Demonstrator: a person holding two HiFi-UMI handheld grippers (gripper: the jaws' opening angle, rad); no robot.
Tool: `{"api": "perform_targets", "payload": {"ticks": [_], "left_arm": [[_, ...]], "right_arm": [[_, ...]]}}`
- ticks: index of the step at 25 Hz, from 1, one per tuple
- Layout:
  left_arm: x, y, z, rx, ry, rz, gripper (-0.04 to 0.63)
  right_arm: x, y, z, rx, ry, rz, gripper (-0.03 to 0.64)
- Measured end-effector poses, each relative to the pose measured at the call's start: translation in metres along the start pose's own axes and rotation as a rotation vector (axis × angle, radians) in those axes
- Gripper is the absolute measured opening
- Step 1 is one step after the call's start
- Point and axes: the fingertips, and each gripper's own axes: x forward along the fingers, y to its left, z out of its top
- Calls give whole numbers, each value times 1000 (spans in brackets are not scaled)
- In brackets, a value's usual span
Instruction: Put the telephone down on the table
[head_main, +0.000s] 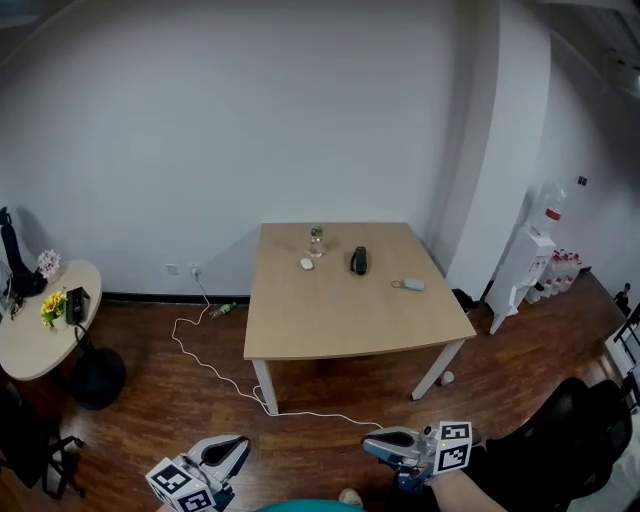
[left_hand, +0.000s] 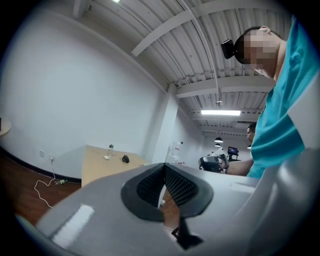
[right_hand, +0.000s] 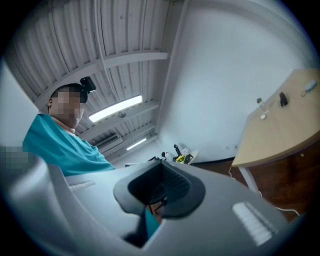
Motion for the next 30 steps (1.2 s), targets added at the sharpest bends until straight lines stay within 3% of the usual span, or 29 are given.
{"api": "perform_targets", "payload": {"ticks": [7, 12, 19, 30], "left_arm": [[-13, -10, -6, 1, -32, -1, 6], [14, -35, -7, -20, -67, 20, 6], [52, -73, -20, -13, -49, -3, 5], [59, -75, -13, 3, -38, 9, 6]], "right_arm": [[-6, 30, -5, -33, -13, -38, 2], [-53, 23, -8, -56, -4, -119, 0], [-99, 9, -12, -88, 41, -188, 0], [-100, 6, -4, -130, 51, -174, 0]]}}
